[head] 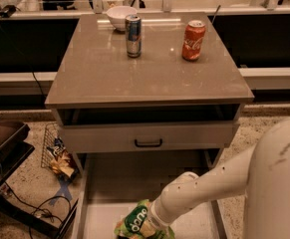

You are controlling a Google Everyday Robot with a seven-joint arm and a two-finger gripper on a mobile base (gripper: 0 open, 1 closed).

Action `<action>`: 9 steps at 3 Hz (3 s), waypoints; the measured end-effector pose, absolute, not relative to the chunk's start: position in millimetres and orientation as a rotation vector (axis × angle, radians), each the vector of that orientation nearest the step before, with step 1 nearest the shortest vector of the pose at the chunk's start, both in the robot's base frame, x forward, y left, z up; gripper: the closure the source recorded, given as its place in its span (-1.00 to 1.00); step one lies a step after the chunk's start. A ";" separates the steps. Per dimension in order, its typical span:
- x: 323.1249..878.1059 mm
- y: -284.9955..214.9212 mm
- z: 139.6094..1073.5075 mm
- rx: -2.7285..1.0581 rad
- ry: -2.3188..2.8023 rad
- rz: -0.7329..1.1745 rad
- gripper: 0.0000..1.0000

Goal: Pick green rice chip bag from middle drawer and place on counter

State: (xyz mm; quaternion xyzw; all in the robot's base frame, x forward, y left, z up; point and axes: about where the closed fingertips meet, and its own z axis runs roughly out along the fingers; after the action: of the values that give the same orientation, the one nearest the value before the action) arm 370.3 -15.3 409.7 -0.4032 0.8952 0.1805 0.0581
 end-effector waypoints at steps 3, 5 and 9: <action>419.4 -44.2 661.7 -0.996 2.643 0.720 1.00; 436.3 -93.0 741.4 -0.909 2.602 0.791 1.00; 523.5 -73.7 881.5 -0.862 2.305 0.959 1.00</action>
Offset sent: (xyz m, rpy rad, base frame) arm 0.0133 -0.0301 0.2562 0.1414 0.0725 -0.0615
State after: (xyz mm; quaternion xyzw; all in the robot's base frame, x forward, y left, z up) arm 523.5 -73.7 881.5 -0.3162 0.8456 0.3518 0.2474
